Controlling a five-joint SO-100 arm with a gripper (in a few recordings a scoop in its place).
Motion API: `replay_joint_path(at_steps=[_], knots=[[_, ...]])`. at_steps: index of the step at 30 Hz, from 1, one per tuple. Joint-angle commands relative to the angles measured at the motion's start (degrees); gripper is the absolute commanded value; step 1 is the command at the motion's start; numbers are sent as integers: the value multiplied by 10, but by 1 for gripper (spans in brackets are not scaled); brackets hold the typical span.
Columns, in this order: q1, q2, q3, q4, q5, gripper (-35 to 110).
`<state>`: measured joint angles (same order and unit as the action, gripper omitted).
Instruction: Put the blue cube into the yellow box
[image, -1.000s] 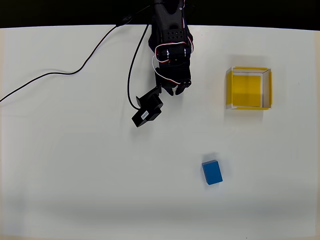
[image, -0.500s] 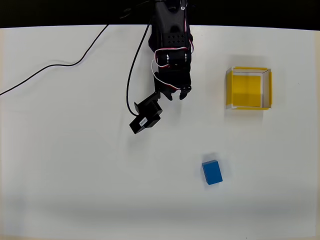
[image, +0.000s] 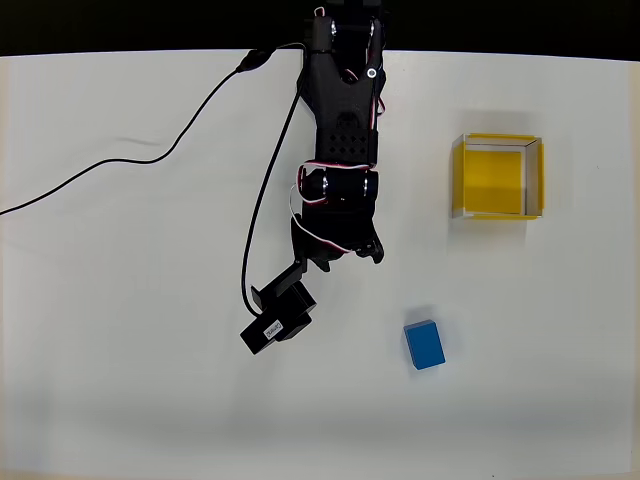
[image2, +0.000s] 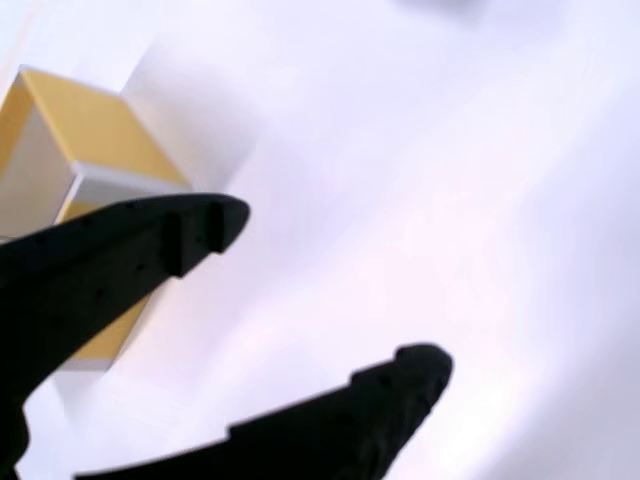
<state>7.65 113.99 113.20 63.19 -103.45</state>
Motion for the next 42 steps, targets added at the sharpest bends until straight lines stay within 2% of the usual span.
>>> replay_joint_path(at_steps=[1,8,20,42], knots=[[11,-60,-133,-37,-25,40],[-12,-197,-245,-84,-21,43],[-88,-370,-430,-114,53,46],[-160,-535,-505,-168,137,46]])
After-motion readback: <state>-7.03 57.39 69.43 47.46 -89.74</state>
